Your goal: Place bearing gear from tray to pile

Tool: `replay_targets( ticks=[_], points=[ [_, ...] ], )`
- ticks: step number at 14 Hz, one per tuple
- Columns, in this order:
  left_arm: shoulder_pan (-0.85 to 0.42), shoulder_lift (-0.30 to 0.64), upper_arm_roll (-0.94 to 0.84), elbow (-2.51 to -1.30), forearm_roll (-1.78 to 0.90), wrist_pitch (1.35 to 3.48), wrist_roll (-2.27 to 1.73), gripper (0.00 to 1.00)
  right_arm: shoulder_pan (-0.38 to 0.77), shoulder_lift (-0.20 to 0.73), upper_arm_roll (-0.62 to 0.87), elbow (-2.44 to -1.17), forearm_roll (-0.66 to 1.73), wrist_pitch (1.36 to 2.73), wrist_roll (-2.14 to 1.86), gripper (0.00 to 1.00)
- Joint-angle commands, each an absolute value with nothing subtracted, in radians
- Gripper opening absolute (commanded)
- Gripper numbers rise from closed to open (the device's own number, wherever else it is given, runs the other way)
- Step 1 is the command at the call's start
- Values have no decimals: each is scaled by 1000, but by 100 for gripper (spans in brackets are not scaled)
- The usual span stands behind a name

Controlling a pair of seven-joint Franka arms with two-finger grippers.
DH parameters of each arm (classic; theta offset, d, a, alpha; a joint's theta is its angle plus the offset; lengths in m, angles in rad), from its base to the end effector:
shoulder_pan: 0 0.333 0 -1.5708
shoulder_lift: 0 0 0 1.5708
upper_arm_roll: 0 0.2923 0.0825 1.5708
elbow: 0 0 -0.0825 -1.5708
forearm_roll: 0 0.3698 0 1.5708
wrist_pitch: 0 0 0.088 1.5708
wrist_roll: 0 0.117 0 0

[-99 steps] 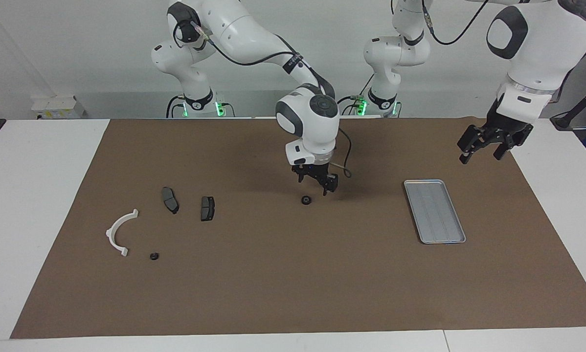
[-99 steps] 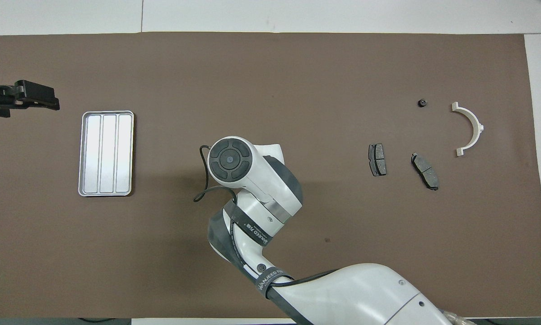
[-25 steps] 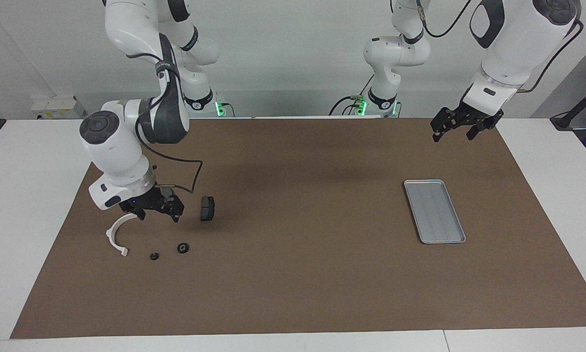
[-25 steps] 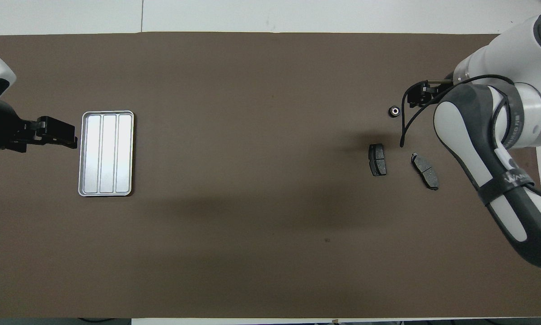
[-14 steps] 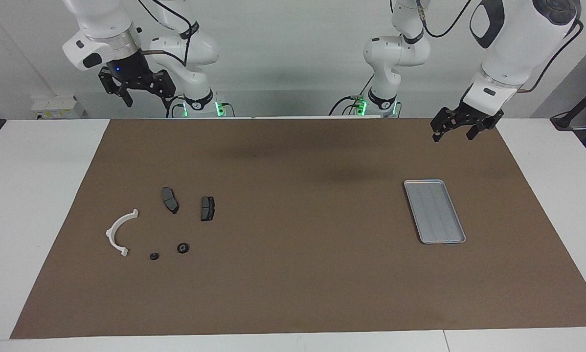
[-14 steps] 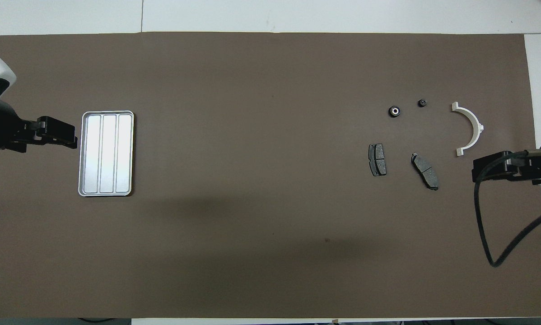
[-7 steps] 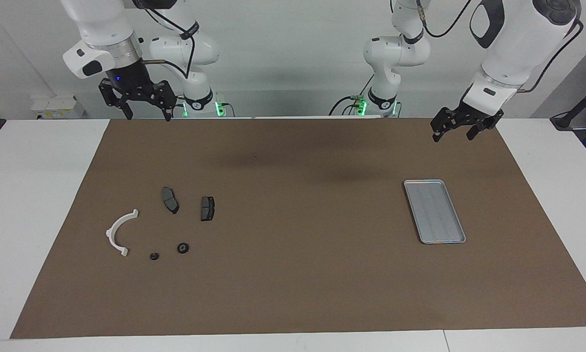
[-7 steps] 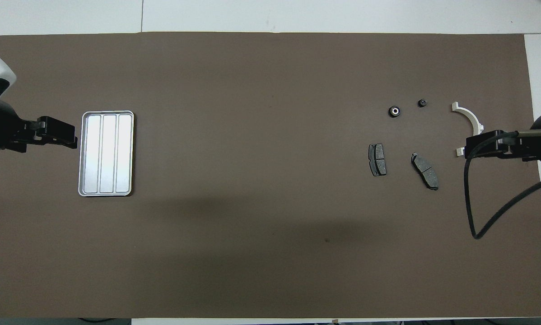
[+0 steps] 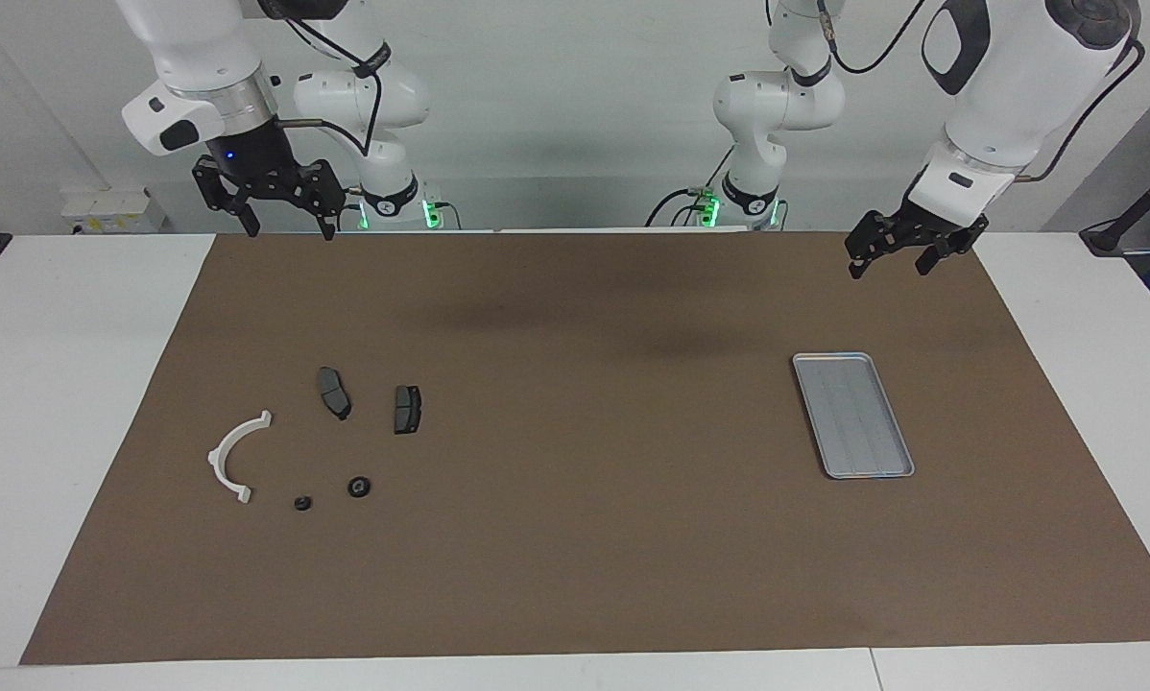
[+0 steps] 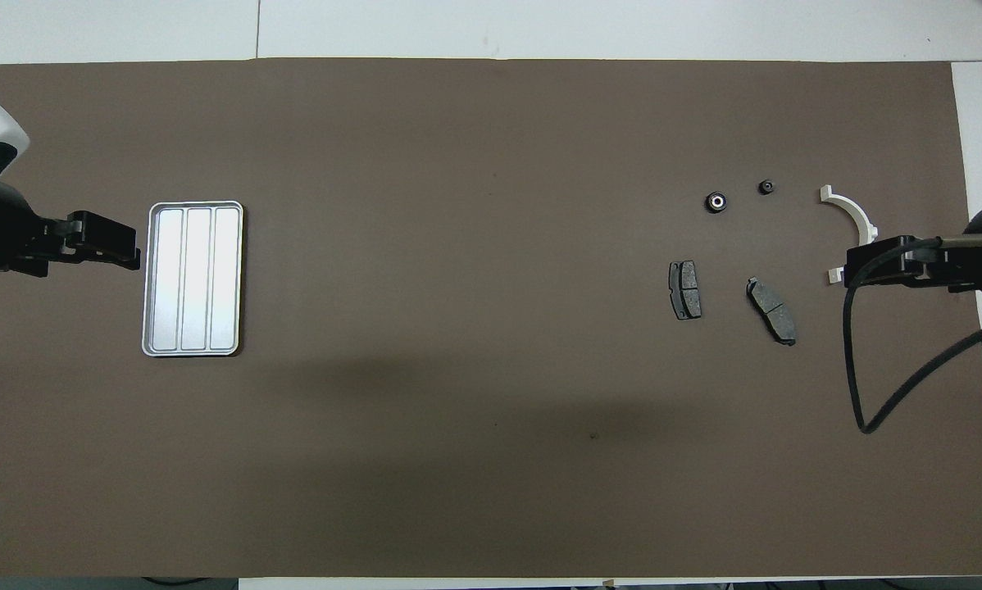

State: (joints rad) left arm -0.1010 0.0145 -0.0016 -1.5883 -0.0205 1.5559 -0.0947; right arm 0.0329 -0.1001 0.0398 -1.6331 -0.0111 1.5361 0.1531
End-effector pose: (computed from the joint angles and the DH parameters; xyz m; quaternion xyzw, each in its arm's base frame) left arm 0.5383 -0.0579 0.5737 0.9997 -0.0039 -0.0243 0.0079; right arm 0.5064 0.0366 0.6117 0.9992 -0.0405 0.0023 0.0073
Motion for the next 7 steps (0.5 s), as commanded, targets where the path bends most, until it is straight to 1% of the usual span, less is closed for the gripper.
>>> replay_targets(
  ticks=[1, 7],
  points=[
    [-114, -9, 9, -1608, -20, 1546, -92, 100, 26, -112, 41, -1647, -11, 1549, 141, 100],
    [-113, -9, 9, -1608, -20, 1546, -92, 100, 18, -114, 41, -1644, 5, 1546, 135, 100]
  ],
)
